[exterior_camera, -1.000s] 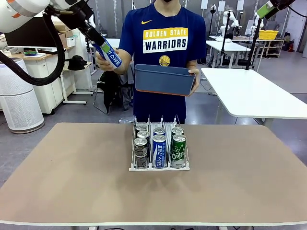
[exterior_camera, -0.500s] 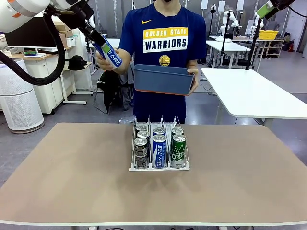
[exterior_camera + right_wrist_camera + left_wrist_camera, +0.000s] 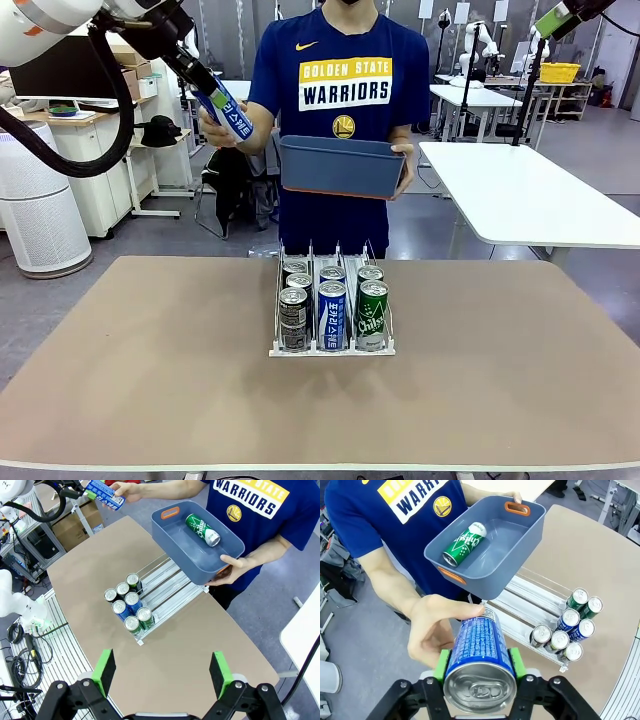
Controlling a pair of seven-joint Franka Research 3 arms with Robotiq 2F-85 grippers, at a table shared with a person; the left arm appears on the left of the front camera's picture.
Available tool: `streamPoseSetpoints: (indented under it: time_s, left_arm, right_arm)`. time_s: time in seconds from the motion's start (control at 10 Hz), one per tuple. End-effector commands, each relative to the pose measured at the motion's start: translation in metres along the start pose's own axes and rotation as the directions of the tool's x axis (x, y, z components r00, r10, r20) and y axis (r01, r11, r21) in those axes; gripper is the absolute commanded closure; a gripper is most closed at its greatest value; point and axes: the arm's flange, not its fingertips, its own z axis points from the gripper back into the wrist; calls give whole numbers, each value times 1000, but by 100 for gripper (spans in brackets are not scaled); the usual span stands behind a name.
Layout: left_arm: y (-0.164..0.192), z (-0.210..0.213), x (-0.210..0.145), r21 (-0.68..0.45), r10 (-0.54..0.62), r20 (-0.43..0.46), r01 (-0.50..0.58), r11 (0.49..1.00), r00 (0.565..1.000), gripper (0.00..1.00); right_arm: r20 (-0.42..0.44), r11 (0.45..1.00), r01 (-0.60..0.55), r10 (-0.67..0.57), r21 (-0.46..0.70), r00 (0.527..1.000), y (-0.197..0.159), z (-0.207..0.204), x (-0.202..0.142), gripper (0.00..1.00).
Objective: Fill the beverage cans into the dispenser.
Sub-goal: Pick up the Ionic drink handed by the human.
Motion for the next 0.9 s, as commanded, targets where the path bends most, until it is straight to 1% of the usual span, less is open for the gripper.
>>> streamPoseSetpoints:
  time_s: [0.0, 0.1, 0.2, 0.3, 0.4, 0.8]
  left_arm:
    - [0, 6, -1, 16, 23, -16, -23, 1000, 1000, 100]
    - [-1, 7, -1, 18, 23, -22, -22, 1000, 999, 100]
    - [-2, 6, -1, -9, 8, -28, -9, 1000, 1000, 100]
    - [-3, 4, 2, 9, 69, -11, -69, 998, 998, 100]
    - [0, 1, 0, 1, 5, -3, -5, 1000, 1000, 100]
    - [0, 1, 0, 1, 5, -3, -5, 1000, 1000, 100]
  right_arm:
    - [1, 1000, -2, 2, 0, 1000, 1, 0, 0, 0]
    - [1, 1000, -2, 2, 0, 1000, 1, 0, 0, 0]
    - [1, 1000, -2, 2, 0, 1000, 1, 0, 0, 0]
    - [1, 1000, -2, 2, 0, 1000, 1, 0, 0, 0]
    - [1, 1000, -2, 2, 0, 1000, 1, 0, 0, 0]
    - [1, 1000, -2, 2, 0, 1000, 1, 0, 0, 0]
